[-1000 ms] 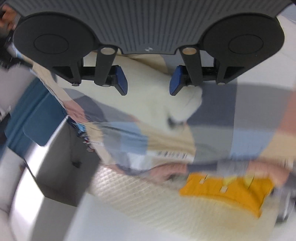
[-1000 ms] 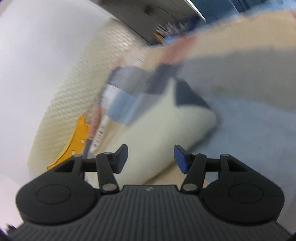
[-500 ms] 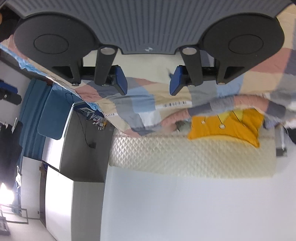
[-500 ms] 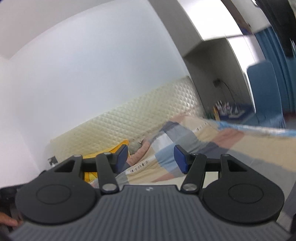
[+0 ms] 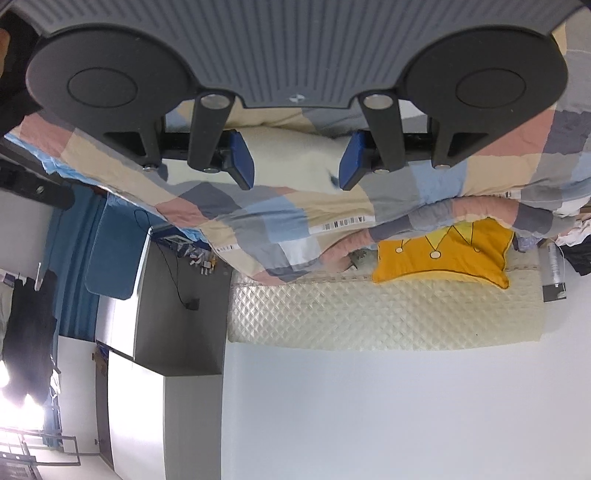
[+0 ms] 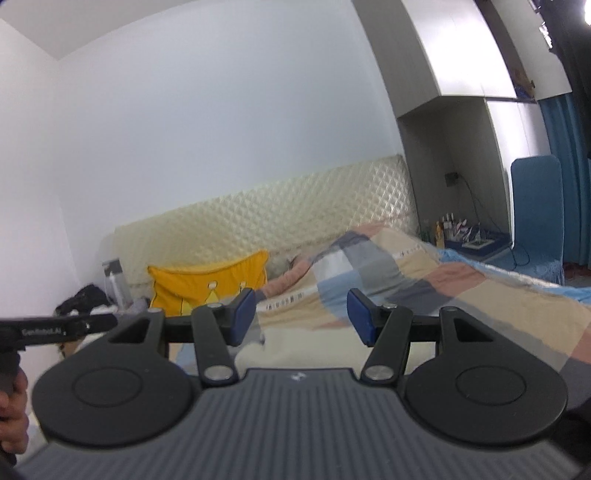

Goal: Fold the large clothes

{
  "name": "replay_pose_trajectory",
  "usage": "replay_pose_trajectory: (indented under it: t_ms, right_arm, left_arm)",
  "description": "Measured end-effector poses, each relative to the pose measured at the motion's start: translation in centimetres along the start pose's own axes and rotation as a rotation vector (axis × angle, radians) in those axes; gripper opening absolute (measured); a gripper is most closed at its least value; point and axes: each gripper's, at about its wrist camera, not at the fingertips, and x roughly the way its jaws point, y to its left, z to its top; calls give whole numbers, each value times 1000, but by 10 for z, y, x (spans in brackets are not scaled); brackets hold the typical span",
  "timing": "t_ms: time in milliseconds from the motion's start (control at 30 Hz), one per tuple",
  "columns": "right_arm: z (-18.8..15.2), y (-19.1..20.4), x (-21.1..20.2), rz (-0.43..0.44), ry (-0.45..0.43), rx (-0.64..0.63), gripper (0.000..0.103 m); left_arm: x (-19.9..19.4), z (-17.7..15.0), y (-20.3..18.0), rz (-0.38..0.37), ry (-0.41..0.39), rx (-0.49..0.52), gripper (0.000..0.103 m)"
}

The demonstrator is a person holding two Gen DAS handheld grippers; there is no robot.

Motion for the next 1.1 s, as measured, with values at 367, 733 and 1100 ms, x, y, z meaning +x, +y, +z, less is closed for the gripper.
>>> replay_pose_trajectory:
  t_ms: [367,733,1100]
  right_arm:
    - [-48,12,10,1,162,-29,59]
    - [-60,19,6,-16,191,-71,59]
    - [-69,16,8,-45,208,-76,59]
  left_arm:
    - [-3,-41,0,25,62,34,57]
    - [0,-60,-7,24,103,55,59]
    - [6,-63,3,43,115,27,63]
